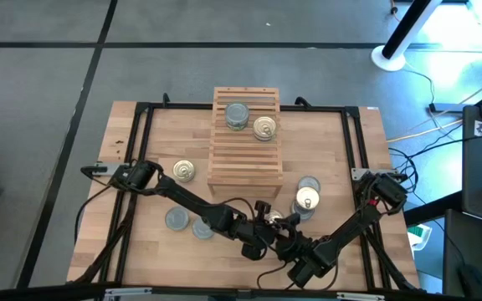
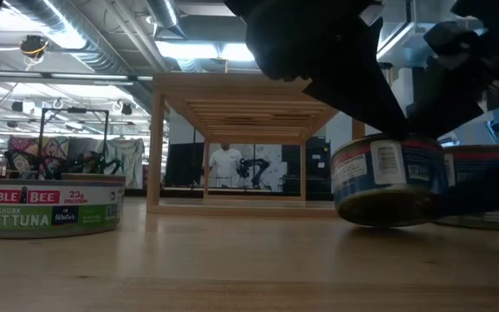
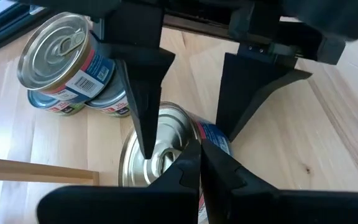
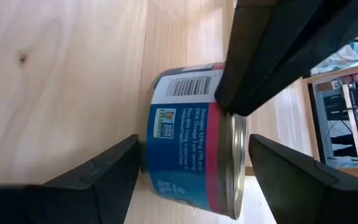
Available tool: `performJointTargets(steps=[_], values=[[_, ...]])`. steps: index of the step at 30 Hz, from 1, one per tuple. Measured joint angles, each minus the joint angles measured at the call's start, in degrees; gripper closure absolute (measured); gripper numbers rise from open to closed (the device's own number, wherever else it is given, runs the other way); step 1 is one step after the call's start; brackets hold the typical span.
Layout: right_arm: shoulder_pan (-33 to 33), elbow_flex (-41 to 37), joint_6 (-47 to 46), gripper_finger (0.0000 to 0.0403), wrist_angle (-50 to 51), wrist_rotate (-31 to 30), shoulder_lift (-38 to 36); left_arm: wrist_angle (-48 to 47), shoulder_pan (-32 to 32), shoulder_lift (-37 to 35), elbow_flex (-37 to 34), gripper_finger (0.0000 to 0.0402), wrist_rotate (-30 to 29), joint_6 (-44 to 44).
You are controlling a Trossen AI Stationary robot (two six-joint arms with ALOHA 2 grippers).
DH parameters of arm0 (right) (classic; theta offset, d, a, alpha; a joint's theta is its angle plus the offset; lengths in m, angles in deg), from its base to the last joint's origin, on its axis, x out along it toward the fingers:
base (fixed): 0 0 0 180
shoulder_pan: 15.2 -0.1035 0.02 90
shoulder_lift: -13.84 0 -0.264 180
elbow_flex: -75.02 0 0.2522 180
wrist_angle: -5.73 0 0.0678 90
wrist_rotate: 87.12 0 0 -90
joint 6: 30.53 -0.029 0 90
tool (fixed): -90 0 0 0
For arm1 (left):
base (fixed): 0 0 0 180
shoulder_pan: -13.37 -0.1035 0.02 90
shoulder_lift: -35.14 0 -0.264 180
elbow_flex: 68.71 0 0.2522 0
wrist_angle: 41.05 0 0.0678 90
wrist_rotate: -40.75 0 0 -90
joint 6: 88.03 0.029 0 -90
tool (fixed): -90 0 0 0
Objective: Stack canned seafood by type on shelf
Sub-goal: Stack the blue tuna can on top of the blue tuna can on the shelf
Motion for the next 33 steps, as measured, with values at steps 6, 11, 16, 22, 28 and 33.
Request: performJointTargets(steps=[6,11,16,22,28,33], values=[[0.46,-0.02,0.02,0.0108,0.08,-0.91,0.0,-0.12,0.0,-0.12,0.0,0.0401,-0.22,-0.97],[0.97,-0.04,0.03,0.0145,0.16,-1.46,0.0,-0.28,-0.02,-0.65,0.0,0.0401,-0.26,-1.21],[0.81,-0.04,0.03,0.0203,0.12,-1.63,0.0,-0.52,-0.09,-1.04,0.02,0.0401,-0.46,-1.64],[0.82,-0.02,0.04,0.0204,0.16,-1.8,0.0,-0.83,-0.31,-1.2,0.02,0.0401,-0.23,-1.94],[0.84,-0.02,0.05,0.0196,0.13,-1.74,0.0,-1.57,-0.28,-1.22,0.02,0.0398,-0.13,-1.11],[0.89,0.04,0.18,0.0214,0.24,-0.42,-0.01,-1.75,-0.03,-1.81,0.02,0.037,0.47,-1.57]])
